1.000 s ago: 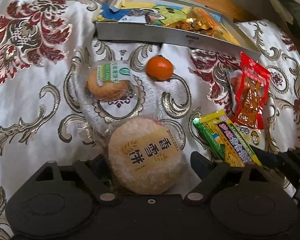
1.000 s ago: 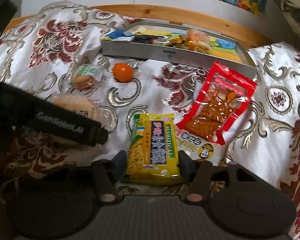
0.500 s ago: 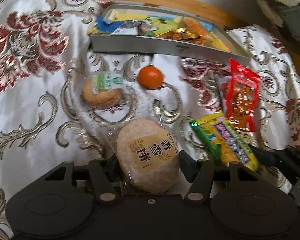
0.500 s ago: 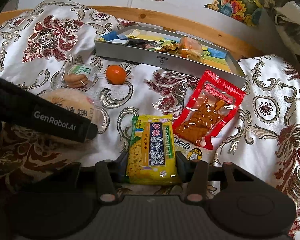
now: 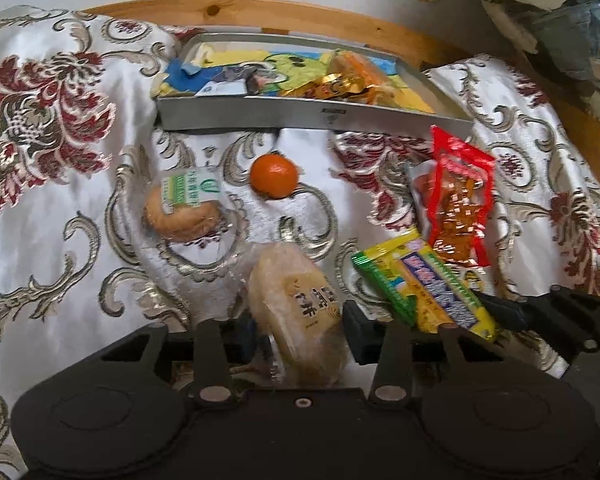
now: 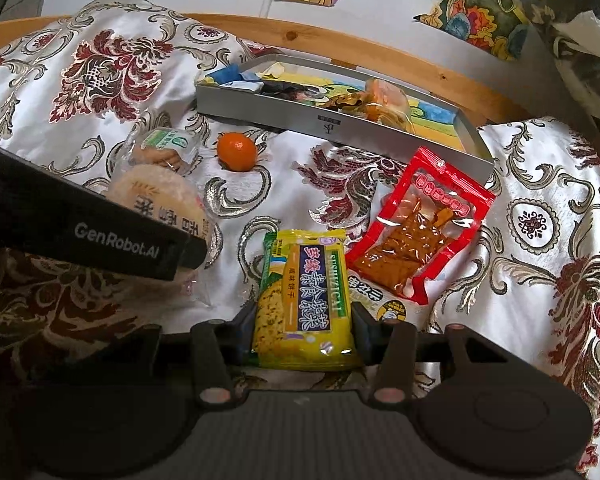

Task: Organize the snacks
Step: 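Grasp the round wrapped cake with the left tool while the right tool holds the yellow packet, then carry the yellow packet in the right tool and round cake in the left tool to the tray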

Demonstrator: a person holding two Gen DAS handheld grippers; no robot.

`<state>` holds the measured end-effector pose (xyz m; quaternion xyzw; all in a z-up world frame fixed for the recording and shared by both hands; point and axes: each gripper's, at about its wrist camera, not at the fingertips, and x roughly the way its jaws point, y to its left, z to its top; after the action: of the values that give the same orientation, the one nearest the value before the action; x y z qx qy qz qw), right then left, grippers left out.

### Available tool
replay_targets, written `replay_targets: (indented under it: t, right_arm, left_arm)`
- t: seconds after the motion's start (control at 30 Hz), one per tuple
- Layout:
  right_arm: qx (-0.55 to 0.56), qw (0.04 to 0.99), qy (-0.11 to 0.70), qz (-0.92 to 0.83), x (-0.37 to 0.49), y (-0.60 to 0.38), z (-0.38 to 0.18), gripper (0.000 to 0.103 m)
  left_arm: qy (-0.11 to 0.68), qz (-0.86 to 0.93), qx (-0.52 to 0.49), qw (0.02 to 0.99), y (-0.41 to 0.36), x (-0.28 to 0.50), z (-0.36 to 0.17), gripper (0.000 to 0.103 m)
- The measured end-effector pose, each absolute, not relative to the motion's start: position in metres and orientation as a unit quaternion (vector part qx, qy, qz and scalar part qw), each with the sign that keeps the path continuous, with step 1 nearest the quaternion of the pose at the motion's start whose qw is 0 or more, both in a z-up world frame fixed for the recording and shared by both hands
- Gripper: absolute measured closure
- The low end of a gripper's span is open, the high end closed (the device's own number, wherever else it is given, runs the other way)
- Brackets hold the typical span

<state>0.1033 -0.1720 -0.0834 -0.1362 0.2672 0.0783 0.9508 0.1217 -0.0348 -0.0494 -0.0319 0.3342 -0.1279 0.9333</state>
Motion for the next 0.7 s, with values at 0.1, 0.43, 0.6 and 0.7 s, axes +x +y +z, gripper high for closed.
replay_targets:
  t: [0.1, 0.43, 0.6, 0.7]
  right_arm:
    - [-0.133, 0.949, 0.273, 0.08, 0.106, -0.173, -0.084, 0.05]
    - [-0.106, 0.948, 0.285, 0.096, 0.109, -0.181, -0.083, 0.051]
    - [-0.123, 0.953, 0.264, 0.086, 0.101, -0.179, -0.074, 0.051]
    - [-0.147, 0.956, 0.242, 0.076, 0.094, -0.177, -0.068, 0.051]
  left_arm:
    - [0.326, -0.142, -0.026, 0.934, -0.039, 0.119, -0.048, 0.068]
    - [0.326, -0.143, -0.026, 0.934, -0.04, 0.118, -0.048, 0.072]
    - [0.318, -0.147, -0.025, 0.936, -0.041, 0.115, -0.042, 0.077]
    - [0.313, -0.148, -0.029, 0.938, -0.041, 0.112, -0.038, 0.08]
